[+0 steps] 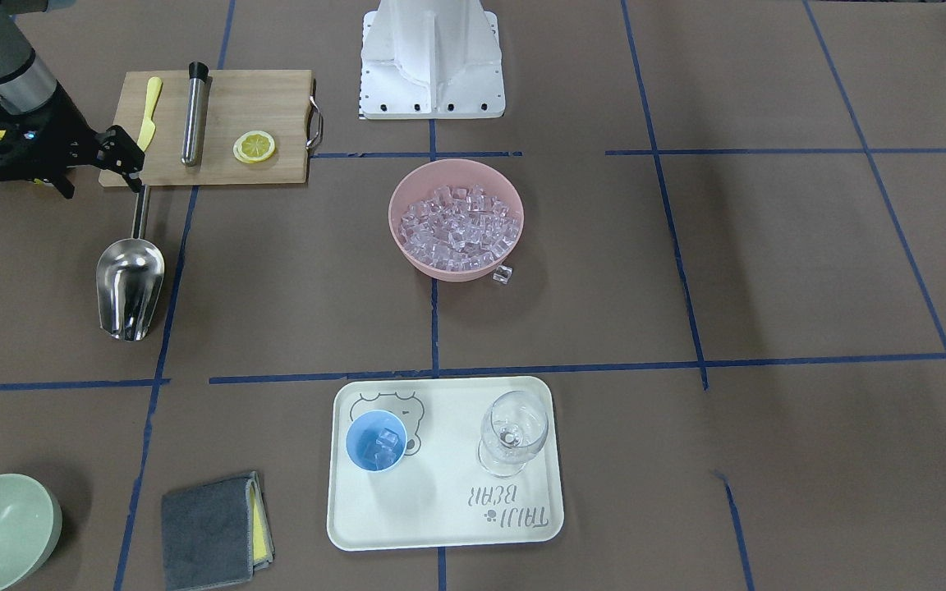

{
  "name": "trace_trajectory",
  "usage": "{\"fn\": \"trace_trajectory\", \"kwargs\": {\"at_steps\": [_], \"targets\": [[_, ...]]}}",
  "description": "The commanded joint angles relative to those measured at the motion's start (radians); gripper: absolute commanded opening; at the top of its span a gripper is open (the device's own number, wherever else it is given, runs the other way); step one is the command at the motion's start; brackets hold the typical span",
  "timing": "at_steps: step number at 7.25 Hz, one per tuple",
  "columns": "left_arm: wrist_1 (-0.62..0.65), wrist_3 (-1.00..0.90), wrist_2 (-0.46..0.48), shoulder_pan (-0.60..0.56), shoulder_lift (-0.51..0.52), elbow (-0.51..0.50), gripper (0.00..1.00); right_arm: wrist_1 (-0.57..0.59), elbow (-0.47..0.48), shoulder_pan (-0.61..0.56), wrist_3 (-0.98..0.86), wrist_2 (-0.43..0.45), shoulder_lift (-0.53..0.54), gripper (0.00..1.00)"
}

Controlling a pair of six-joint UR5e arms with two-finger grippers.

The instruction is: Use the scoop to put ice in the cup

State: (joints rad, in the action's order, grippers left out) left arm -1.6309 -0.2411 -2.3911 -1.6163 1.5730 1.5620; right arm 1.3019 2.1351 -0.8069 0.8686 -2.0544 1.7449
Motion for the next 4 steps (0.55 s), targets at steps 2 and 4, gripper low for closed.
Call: {"fn": "trace_trajectory", "kwargs": {"at_steps": [2,4], "targets": [[-0.003,-0.006,0.003,0.001,-0.004,-0.005,1.00,0.149,-0.114,-0.364,-0.483,-0.217,-0.039,1.00],[-0.003,-0.003,0.007,0.001,-0.002,-0.003,1.00,0.172,-0.271,-0.573,-0.722,-0.259,-0.036,1.00]]}}
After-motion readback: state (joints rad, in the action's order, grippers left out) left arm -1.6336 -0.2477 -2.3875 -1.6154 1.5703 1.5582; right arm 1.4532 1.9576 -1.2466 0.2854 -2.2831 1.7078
